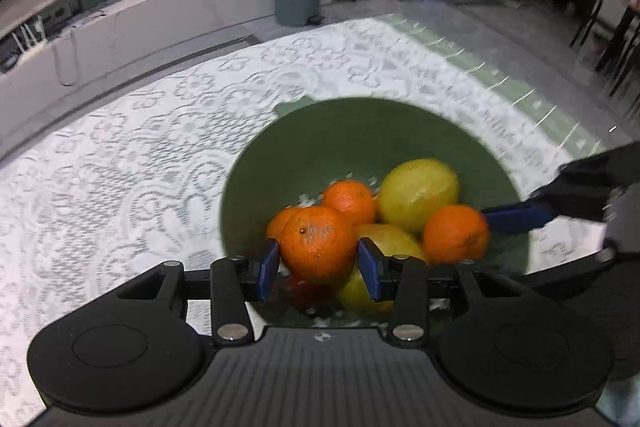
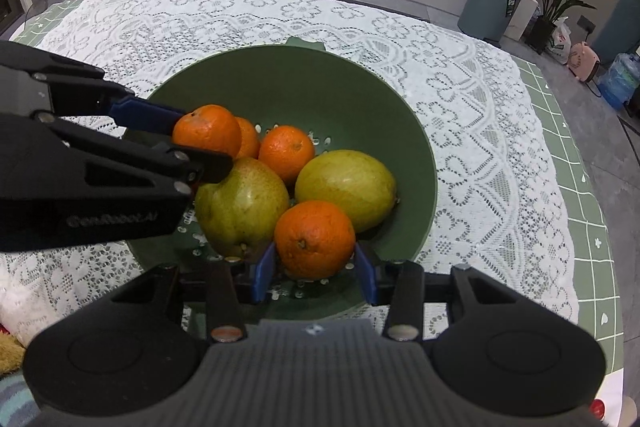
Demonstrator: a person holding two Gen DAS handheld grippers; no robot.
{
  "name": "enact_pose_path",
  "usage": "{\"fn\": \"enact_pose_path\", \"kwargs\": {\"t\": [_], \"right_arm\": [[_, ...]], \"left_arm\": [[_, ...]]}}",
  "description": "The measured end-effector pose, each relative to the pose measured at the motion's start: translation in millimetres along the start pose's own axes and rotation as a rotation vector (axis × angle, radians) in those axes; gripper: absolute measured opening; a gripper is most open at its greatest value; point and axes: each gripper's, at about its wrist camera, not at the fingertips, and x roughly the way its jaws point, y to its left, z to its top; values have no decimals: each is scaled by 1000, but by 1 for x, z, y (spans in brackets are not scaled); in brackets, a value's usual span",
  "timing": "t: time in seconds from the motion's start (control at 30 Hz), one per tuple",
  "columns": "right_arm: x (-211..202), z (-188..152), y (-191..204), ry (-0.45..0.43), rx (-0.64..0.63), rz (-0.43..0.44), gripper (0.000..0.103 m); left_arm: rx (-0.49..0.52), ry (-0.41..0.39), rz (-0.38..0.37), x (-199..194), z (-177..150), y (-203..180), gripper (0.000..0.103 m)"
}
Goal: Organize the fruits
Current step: 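Open the right tool to drop its orange while the left tool drops its orange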
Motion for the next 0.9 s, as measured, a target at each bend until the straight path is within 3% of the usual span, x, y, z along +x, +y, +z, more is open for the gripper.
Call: {"fn": "enact_pose_path", "kwargs": {"t": [0.33,0.47,0.77,0.9], "right_arm": [[-8,0,-1,-19,2,-9,43],[-15,0,-1,-39,8,-15,54],[-32,-2,2,-73,24,-41,69],[-42,-3,4,-90,38,-42,70]], "left_arm": [[-13,6,-1,-4,-1,4,51],[-13,-7,-1,-11,-3,2,55],[-19,-57,7,-40,-3,1,58],[-25,-67,16,-52,-4,2,58]]}}
